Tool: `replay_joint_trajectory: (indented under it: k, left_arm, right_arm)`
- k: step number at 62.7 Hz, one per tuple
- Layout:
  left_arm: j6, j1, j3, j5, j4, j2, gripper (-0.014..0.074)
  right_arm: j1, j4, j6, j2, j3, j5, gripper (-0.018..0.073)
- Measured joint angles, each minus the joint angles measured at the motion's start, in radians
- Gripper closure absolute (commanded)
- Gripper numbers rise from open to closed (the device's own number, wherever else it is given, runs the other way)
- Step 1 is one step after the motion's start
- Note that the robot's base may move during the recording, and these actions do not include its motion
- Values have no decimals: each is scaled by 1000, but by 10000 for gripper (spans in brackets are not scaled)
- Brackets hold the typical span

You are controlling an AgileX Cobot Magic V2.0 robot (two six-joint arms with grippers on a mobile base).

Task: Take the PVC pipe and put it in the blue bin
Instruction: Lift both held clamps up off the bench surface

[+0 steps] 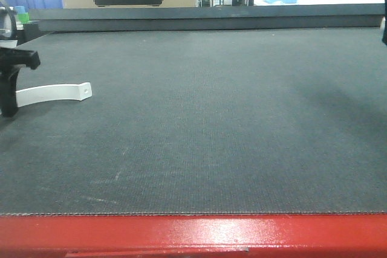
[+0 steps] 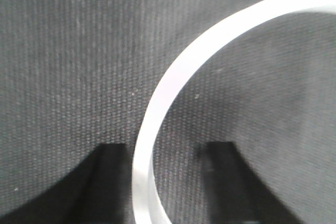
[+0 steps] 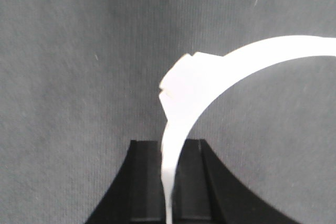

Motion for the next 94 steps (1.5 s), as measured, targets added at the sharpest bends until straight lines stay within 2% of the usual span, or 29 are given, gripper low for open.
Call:
replay_joint_trajectory:
  k: [15, 23, 42, 64, 73, 82, 94]
  left_arm:
    - [-43, 2, -9, 17, 6, 18, 564]
    - [-48, 4, -14, 29, 8, 20, 707]
    - [-42, -6, -98, 177, 45, -6, 707]
    - [-36, -142, -118, 182, 43, -312, 707]
    - [-36, -193, -55, 70, 43, -432, 707]
    - [-36, -234, 85, -127, 24, -571, 707]
    - [-36, -244, 314, -401, -40, -740, 707]
  right_arm:
    - [0, 13, 0, 0, -2, -6, 727]
    - [0, 25, -2, -24, -24, -16, 727]
    - [0, 27, -2, -145, -84, -41, 727]
    - [0, 29, -2, -293, -78, -97, 727]
    - [0, 29, -2, -361, 2, -221, 727]
    - [0, 29, -2, -446, 131, -384, 727]
    - [0, 29, -2, -587, 352, -633, 727]
